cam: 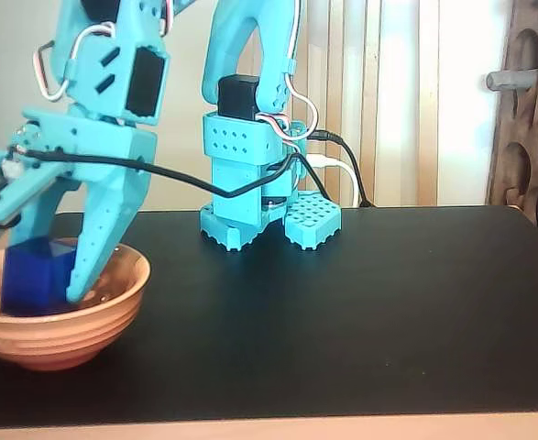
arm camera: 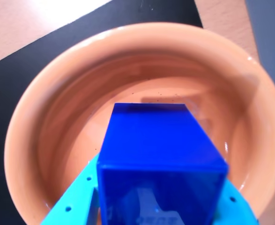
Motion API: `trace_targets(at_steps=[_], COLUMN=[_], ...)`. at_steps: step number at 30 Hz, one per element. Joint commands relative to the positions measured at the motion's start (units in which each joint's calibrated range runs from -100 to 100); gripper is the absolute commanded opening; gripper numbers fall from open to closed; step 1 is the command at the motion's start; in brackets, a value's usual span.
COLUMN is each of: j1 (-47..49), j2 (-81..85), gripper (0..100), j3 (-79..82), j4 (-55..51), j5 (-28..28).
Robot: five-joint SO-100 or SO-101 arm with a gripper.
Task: Place the blue cube in the orange bowl.
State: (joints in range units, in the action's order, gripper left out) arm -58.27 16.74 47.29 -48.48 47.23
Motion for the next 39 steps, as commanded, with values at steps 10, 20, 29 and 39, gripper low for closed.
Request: trace_targets(at_steps=[10, 20, 29, 39], j1=[-0.5, -0.3, -0.1, 0.0], j2=[-4.6, -5.9, -5.2, -5.1], gripper=[13, 13, 14, 22], j3=[-10.0, -10.0, -9.8, -9.9], j4=[1.7, 1.7, 1.1, 1.1], j5=[-0.5, -0.5, -0.4, -0.1])
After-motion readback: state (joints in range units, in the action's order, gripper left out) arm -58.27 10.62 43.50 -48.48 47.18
